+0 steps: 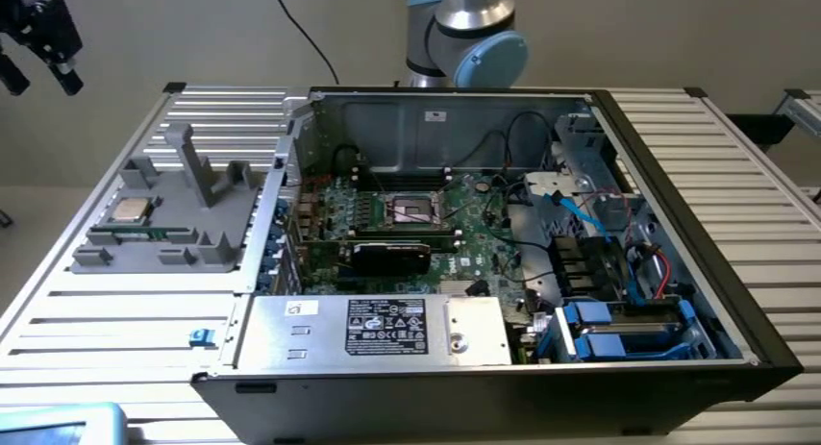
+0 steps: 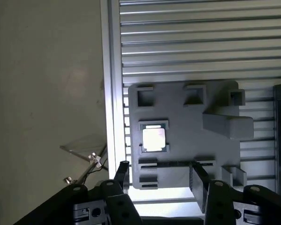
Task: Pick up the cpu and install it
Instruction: 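Pick up the cpu and move it towards the insertion slot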
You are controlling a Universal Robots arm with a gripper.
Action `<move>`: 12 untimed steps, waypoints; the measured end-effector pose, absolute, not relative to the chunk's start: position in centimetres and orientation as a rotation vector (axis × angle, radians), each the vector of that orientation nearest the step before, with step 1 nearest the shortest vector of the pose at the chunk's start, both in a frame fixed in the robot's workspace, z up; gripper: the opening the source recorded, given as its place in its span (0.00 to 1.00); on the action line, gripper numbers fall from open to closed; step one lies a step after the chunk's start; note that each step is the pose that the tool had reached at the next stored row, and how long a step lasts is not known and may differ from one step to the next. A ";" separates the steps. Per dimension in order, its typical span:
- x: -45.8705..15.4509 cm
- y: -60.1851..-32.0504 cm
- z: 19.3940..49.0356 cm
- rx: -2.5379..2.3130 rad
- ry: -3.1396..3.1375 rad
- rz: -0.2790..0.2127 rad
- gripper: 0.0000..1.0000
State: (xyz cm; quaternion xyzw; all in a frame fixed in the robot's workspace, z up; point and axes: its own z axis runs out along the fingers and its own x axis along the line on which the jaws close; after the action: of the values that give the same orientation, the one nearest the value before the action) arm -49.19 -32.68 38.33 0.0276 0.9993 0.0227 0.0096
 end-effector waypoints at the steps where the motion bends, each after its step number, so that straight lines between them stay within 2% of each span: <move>1: -49.2 -32.7 38.3 0.086 3.120 0.071 0.65; 2: -49.2 -32.7 38.2 0.086 3.120 0.071 0.65; 3: -49.2 -32.7 38.1 0.086 3.120 0.071 0.72; 12: -49.1 -32.7 36.5 0.085 3.125 0.071 0.72</move>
State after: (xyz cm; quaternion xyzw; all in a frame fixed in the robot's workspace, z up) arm -49.13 -32.68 36.45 0.0272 0.9993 0.0226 0.0072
